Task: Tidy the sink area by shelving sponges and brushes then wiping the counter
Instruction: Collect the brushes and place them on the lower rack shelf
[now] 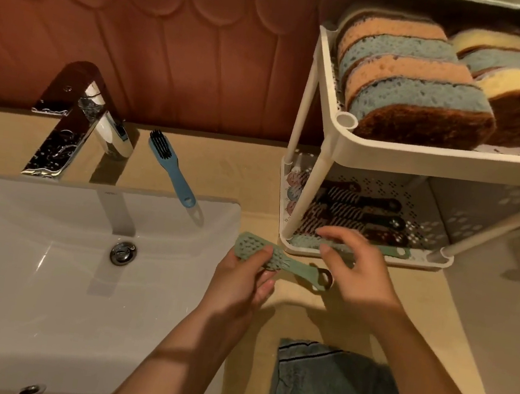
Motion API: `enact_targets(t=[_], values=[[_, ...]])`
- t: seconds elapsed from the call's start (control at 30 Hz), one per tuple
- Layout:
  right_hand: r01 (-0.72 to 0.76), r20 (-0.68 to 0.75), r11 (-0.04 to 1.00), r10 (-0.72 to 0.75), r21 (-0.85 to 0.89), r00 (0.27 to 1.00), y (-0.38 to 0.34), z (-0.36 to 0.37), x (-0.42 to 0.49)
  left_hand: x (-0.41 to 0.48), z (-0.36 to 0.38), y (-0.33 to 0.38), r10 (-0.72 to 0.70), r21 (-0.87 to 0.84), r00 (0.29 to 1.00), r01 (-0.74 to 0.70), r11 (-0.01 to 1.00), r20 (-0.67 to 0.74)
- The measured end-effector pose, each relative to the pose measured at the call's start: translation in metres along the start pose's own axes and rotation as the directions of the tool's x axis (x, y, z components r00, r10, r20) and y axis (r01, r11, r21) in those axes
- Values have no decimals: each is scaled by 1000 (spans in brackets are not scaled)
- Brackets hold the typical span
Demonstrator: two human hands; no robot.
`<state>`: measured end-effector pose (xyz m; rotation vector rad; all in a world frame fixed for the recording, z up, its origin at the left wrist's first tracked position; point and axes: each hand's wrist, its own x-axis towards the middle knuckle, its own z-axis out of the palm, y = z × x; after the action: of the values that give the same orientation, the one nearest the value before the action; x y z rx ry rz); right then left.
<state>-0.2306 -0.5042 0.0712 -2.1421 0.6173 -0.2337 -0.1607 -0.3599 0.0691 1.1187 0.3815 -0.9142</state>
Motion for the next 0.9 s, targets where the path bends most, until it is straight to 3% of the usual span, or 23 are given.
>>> enact_targets(t=[0.17, 0.4, 0.53, 0.63, 0.8, 0.9], values=[[83, 6, 993, -82, -87, 997, -13, 9, -25, -9, 11, -7, 39, 84, 990, -51, 995, 132], [115, -137, 993, -110, 30, 984, -7, -1, -33, -9, 27, -11, 66, 264, 962, -138, 955, 264], [76, -213, 996, -64, 47, 975, 3, -8, -35, -8, 36, -6, 254, 518, 955, -296, 803, 153], [15, -255, 999, -6, 31, 967, 16, -16, -34, 2, 40, 2, 451, 616, 885, -422, 665, 120], [-94, -307, 995, 76, -45, 949, 36, -26, -22, 26, 50, 18, 600, 598, 679, -707, 378, 424], [-138, -328, 989, 110, -62, 938, 45, -32, -3, 42, 48, 17, 592, 586, 631, -751, 304, 501]])
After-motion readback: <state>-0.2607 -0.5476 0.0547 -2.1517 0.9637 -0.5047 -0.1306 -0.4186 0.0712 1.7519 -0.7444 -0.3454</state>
